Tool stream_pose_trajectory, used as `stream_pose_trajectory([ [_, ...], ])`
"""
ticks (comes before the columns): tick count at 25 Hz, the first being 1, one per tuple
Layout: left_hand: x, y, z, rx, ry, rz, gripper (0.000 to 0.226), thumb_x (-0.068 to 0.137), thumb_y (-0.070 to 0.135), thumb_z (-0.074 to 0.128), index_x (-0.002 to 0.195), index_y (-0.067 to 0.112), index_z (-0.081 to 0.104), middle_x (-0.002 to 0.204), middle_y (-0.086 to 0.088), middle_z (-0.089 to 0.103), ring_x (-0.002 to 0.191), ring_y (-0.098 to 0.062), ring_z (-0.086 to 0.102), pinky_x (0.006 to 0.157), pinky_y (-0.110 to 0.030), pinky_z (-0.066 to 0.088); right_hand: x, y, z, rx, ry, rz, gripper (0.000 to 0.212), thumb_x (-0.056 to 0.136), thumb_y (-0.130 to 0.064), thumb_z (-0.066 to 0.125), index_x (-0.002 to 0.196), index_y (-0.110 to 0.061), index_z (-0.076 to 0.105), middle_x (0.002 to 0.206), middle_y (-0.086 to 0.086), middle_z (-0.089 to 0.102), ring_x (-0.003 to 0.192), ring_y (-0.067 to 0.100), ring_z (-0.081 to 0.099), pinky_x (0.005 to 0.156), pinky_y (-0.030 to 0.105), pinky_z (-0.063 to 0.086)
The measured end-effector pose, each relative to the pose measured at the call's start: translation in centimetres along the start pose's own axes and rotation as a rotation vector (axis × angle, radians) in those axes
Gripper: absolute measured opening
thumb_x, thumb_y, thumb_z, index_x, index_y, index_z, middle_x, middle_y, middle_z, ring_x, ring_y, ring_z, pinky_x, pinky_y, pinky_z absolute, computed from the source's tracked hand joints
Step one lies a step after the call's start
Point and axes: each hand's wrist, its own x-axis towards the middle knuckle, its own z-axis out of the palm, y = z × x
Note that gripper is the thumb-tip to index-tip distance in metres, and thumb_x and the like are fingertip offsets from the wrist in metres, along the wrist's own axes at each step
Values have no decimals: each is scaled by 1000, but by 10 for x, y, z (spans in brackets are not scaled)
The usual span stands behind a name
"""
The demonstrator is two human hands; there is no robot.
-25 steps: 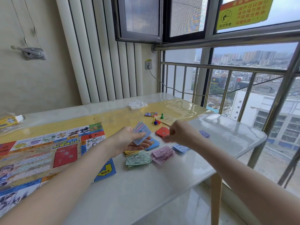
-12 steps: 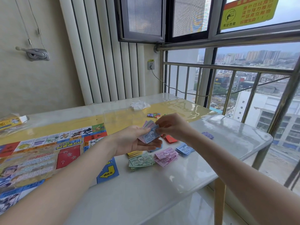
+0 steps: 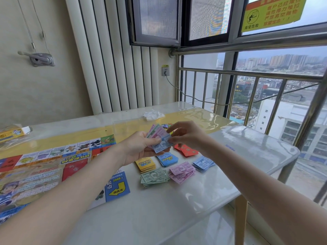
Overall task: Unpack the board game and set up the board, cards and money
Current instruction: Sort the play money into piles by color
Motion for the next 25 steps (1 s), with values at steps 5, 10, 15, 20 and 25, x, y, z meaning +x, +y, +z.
stream_pose_trajectory([
  [5, 9, -1, 17, 18, -42, -9, 17, 97, 9, 44, 100, -1, 57, 78, -15, 71, 66, -16, 71, 62, -21, 58, -4, 13, -20, 83, 131, 134, 23, 78, 7, 64, 101, 4, 62, 87, 19, 67, 60, 16, 56, 50, 17, 46],
  [10, 19, -4, 32, 124, 12, -36, 16, 96, 6, 46, 103, -5, 57, 69, -8, 71, 56, -9, 67, 52, -16, 54, -23, 36, -58, -12, 119, 334, 21, 76, 11, 65, 97, 6, 63, 90, 25, 64, 60, 17, 56, 52, 17, 49],
  [15, 20, -13, 48, 139, -3, -89, 10, 95, 5, 48, 95, -1, 56, 70, -9, 70, 54, -8, 66, 50, -15, 52, -32, 63, -51, -551, 85, 286, 18, 73, -1, 69, 86, -12, 64, 91, 12, 65, 68, 16, 55, 62, 26, 48],
  [20, 19, -15, 47, 117, -7, -85, 13, 95, 7, 50, 101, -1, 57, 73, -9, 71, 55, -9, 66, 51, -16, 52, -29, 53, -47, -745, 89, 132, 13, 81, -10, 67, 94, -8, 65, 98, 6, 63, 77, 15, 56, 74, 27, 52],
  [25, 15, -11, 41, 53, -30, -66, 10, 92, 11, 55, 92, 6, 63, 71, -6, 72, 57, -7, 65, 53, -15, 53, -21, 16, -28, -106, 58, 61, 13, 84, -17, 66, 85, -4, 64, 64, 3, 62, 53, 13, 55, 48, 19, 45],
])
